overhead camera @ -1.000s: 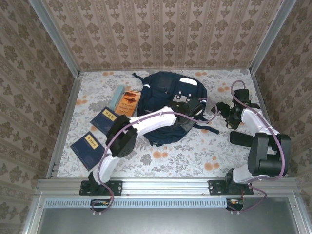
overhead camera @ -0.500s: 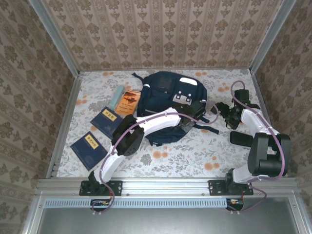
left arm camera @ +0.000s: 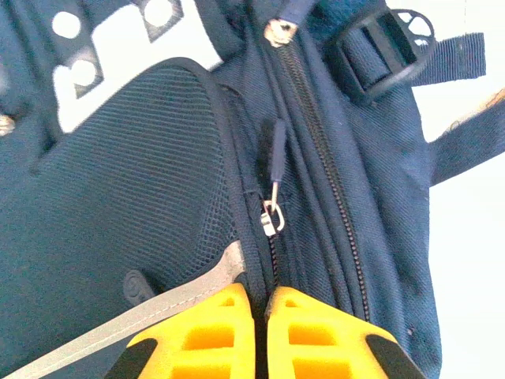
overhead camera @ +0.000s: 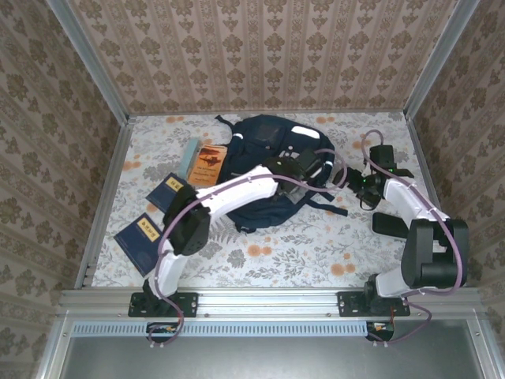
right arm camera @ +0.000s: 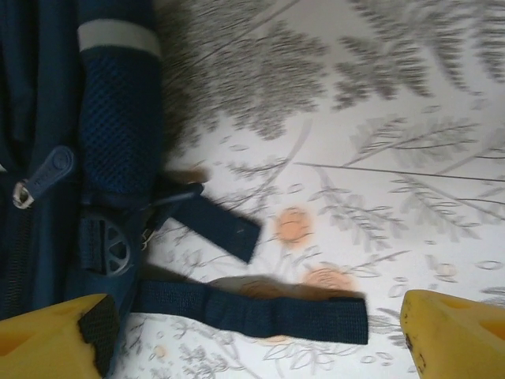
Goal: Pack the student bag
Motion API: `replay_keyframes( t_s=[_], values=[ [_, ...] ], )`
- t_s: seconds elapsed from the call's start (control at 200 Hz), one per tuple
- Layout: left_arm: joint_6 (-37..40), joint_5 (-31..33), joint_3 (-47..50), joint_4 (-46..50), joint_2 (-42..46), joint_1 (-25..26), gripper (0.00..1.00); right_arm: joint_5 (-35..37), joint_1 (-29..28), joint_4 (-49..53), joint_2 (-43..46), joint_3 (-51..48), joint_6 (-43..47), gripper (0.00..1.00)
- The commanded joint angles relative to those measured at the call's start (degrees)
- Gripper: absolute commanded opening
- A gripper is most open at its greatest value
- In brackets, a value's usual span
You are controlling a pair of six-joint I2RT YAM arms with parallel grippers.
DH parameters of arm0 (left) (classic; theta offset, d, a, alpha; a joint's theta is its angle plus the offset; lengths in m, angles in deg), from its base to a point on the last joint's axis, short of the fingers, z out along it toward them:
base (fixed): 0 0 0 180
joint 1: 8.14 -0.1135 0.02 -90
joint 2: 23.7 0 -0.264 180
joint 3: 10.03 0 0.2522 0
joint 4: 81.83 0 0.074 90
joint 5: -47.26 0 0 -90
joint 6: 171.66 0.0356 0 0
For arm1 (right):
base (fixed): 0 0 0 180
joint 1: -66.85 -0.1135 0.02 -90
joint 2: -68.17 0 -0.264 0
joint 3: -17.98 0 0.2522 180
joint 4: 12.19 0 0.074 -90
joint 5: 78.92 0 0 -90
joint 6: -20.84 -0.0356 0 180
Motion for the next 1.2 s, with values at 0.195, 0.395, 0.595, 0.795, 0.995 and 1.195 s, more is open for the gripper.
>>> replay_keyframes(
  t_s=[0.195,0.395,0.595,0.795,0.995,1.195],
  values=[
    [2.7,-1.5,3.7,-5.9,14.4,-6.2,0.00,-11.6,-7.2,-9.7,5.6,-1.2,9.2,0.80],
    [2.4,-5.0,4.0,-7.9,18.3,-9.5,0.00,-19.6,-9.6,-18.2,8.0,-3.2,12.5,0.61],
    [2.3,-3.3,4.1,-9.1,20.3,-11.9,0.00,-24.0,-9.7,-22.3,6.3,-2.6,17.3,0.37],
    [1.8,-3.8,6.0,-10.1,23.2,-14.0,0.00,-22.9,-9.6,-20.2,4.0,1.0,25.3,0.43],
    [-0.2,-5.7,8.6,-11.5,25.7,-15.9,0.00,-25.4,-9.7,-20.7,-1.0,4.0,28.5,0.56],
    [-1.1,-7.4,9.3,-11.7,26.8,-17.0,0.00,-30.8,-9.9,-24.9,-3.6,4.5,30.2,0.45]
  ],
)
